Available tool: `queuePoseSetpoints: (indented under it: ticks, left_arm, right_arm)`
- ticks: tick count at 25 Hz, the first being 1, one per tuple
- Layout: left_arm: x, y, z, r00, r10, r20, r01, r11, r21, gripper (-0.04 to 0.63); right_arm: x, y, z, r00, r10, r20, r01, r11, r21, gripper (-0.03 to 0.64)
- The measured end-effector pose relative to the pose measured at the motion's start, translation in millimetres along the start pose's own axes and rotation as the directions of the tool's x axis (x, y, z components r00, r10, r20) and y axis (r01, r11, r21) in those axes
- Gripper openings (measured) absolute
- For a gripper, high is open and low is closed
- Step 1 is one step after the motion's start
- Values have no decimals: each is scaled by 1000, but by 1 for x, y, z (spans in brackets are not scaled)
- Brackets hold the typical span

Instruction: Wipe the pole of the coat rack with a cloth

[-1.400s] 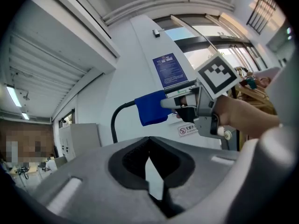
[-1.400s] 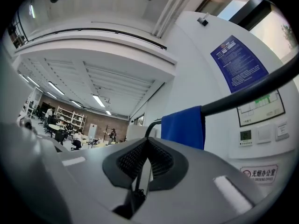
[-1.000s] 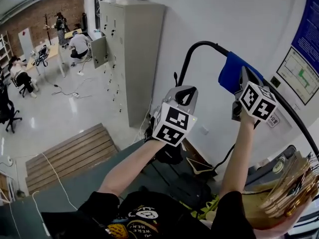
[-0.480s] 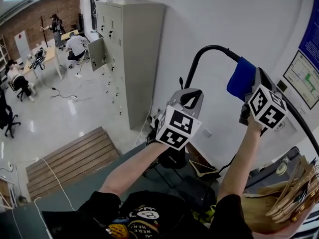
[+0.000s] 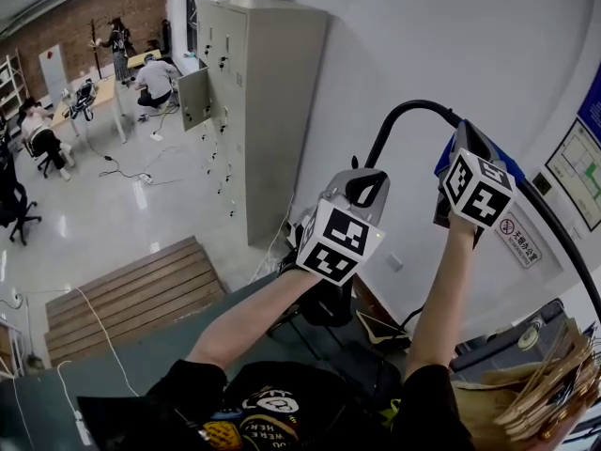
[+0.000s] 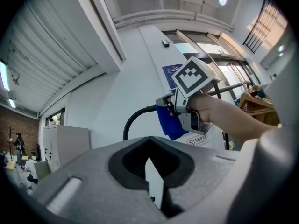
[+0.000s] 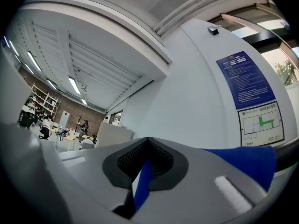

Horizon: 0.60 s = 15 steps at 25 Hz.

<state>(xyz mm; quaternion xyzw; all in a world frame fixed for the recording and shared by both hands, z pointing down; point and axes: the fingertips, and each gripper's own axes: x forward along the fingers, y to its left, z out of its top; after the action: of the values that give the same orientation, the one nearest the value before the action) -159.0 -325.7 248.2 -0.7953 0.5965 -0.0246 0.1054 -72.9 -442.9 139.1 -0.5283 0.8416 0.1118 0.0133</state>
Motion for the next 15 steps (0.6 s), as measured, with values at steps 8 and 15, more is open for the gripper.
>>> queuePoseSetpoints:
  ticks: [8, 15]
  left_arm:
    - [5, 15, -5, 1000, 28, -8, -28, 1000, -4, 3]
    - [7, 12, -4, 1000, 15, -4, -15, 1000, 3, 3]
  right_arm:
    - [20, 19, 3, 999, 29, 16, -29, 999, -18, 0]
    - [13, 21, 4, 999, 37, 21, -36, 999, -27, 0]
